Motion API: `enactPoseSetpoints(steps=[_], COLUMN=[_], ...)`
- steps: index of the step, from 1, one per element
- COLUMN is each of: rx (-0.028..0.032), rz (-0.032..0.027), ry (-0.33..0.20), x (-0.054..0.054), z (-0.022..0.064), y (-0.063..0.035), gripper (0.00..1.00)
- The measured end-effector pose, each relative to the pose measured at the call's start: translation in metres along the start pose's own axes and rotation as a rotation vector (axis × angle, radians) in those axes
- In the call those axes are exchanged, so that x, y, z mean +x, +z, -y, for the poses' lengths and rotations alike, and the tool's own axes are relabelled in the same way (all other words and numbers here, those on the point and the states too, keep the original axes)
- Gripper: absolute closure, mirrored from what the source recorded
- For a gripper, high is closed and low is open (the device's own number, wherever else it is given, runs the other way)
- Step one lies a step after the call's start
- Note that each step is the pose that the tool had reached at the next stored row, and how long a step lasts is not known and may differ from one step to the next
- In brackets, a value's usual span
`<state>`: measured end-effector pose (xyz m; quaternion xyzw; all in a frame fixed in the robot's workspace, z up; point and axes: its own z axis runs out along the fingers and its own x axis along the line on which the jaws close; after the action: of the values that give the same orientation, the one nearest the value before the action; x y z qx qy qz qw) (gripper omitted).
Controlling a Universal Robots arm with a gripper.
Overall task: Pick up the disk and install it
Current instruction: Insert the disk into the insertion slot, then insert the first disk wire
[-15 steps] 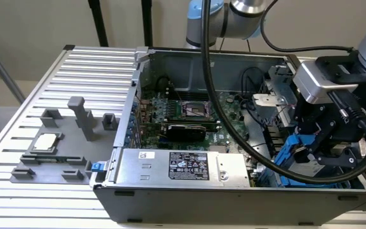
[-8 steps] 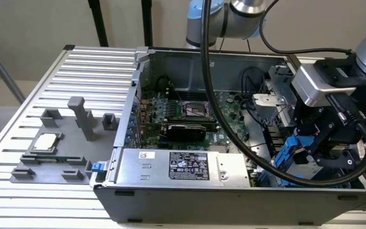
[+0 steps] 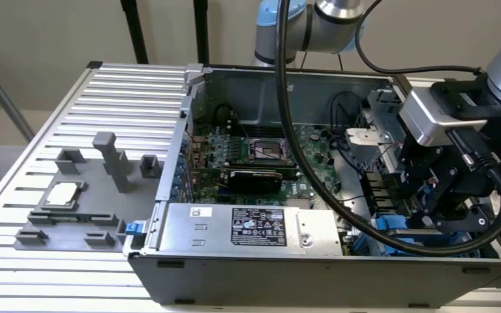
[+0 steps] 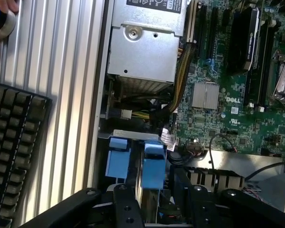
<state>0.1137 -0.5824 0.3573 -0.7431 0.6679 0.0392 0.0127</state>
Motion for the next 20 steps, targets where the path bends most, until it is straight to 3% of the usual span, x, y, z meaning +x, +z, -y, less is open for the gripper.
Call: enactPoseSetpoints(steps=[17, 20], rx=[0.0000, 0.0005], rz=[-0.0001, 0.0047], ry=[0.000, 0.000], x=[0.0000, -0.0002], z=[0.0001, 0.0032], y=[-0.0004, -0.0083], gripper=[0.00, 0.00])
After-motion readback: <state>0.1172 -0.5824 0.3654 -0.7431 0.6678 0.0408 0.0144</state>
